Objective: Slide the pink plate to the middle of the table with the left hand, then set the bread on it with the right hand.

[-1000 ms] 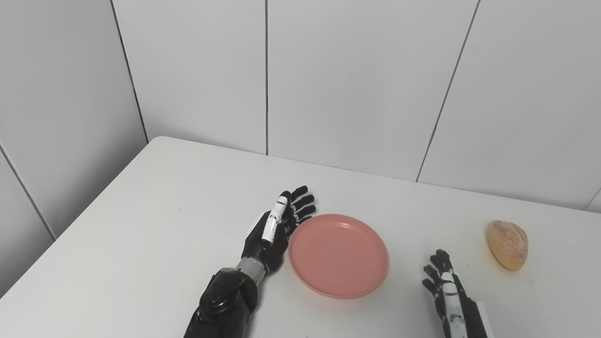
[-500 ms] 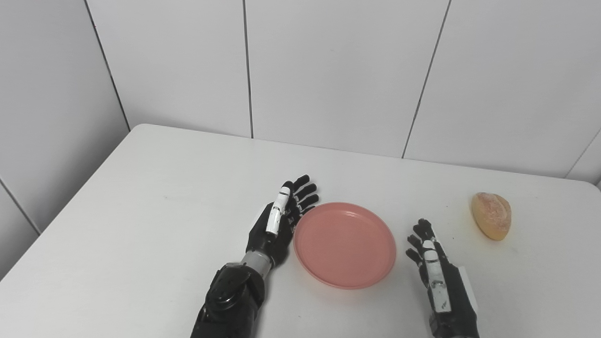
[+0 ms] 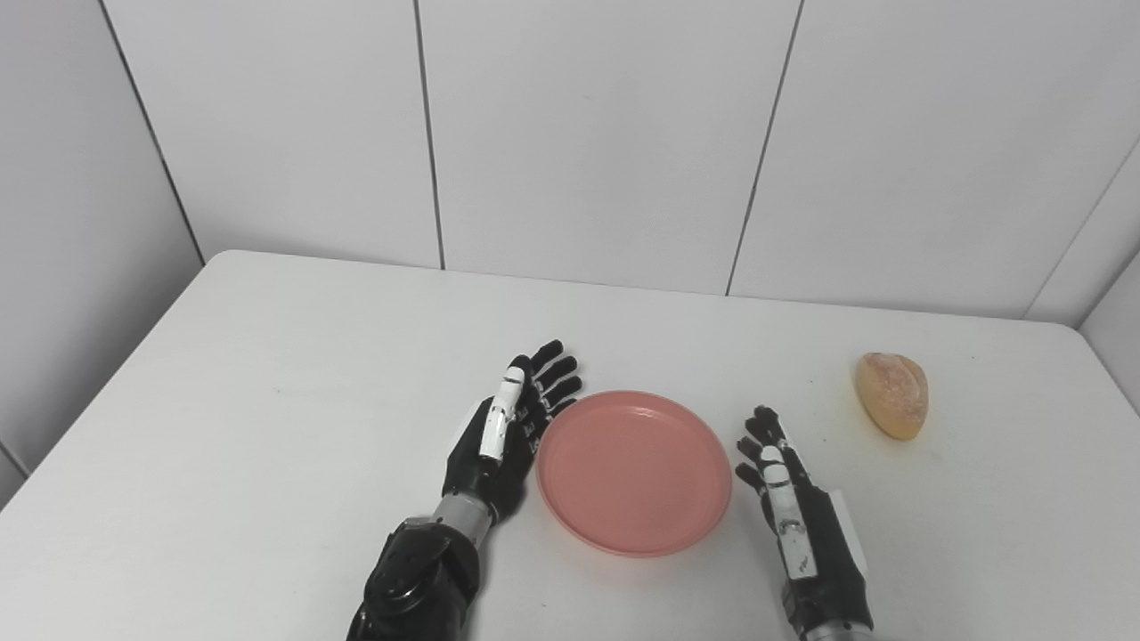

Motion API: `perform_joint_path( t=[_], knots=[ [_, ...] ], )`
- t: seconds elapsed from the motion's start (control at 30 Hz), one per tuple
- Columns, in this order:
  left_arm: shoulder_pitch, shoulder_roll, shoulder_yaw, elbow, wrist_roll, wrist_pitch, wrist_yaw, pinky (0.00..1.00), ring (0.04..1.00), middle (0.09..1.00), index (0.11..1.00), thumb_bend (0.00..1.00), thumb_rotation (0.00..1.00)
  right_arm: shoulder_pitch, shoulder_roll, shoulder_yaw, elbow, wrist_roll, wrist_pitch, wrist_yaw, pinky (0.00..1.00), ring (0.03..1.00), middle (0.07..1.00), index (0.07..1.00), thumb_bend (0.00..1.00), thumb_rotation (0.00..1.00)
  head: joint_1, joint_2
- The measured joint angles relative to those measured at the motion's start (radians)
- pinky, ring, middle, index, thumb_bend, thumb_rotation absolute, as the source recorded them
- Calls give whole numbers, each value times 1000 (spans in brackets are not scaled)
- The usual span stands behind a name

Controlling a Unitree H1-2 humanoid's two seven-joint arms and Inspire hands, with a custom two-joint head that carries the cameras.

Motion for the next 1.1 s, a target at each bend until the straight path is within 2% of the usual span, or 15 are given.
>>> perform_joint_path(
  t=[0.17, 0.3, 0.43, 0.53, 0.57, 0.67, 0.7, 0.77, 0.9, 0.97, 1.1],
  knots=[
    [4, -1, 1, 2, 0, -14, -4, 897, 892, 896, 875, 384, 1000, -3, -1, -8, -27, -13, 29, -12, 915, 923, 944, 945, 258, 1000, -20, -5],
    [14, -1, 7, 1, -1, -33, -6, 900, 887, 891, 870, 383, 1000, -5, -5, -9, -55, -50, 43, -23, 895, 911, 934, 933, 303, 1000, -61, -12],
    [20, 0, 13, 0, -11, -41, -14, 908, 893, 894, 872, 396, 1000, -10, -5, -6, -86, -115, 53, -38, 883, 904, 924, 923, 362, 1000, -124, -32],
    [21, 0, 20, 10, -20, -54, -28, 914, 897, 896, 876, 396, 1000, -23, -10, -6, -100, -174, 74, -51, 849, 894, 916, 916, 380, 1000, -124, -32],
    [21, 1, 23, 12, -22, -57, -31, 914, 896, 895, 875, 395, 1000, -28, -14, -5, -112, -193, 85, -52, 829, 895, 919, 917, 397, 1000, -161, -44],
    [22, 1, 31, 12, -30, -58, -36, 919, 901, 900, 878, 393, 1000, -49, -27, -8, -145, -233, 114, -52, 806, 885, 908, 910, 440, 987, -161, -45],
    [23, 1, 34, 11, -34, -58, -37, 921, 902, 901, 879, 393, 1000, -60, -33, -9, -155, -249, 120, -52, 804, 875, 899, 903, 441, 974, -199, -55],
    [24, 1, 38, 11, -35, -58, -41, 923, 903, 902, 880, 393, 1000, -84, -45, -9, -158, -290, 133, -53, 805, 867, 891, 898, 448, 964, -199, -55],
    [27, 2, 45, 12, -42, -63, -45, 931, 910, 910, 889, 388, 1000, -118, -65, -9, -162, -382, 161, -56, 797, 839, 861, 876, 524, 960, -250, -71],
    [29, 3, 48, 16, -44, -74, -51, 935, 913, 913, 893, 380, 1000, -130, -68, -11, -168, -427, 189, -56, 783, 826, 847, 860, 566, 945, -250, -71],
    [30, 6, 60, 20, -69, -78, -65, 935, 905, 904, 887, 371, 1000, -170, -77, -20, -188, -512, 234, -58, 789, 845, 868, 868, 668, 938, -293, -83]
  ],
)
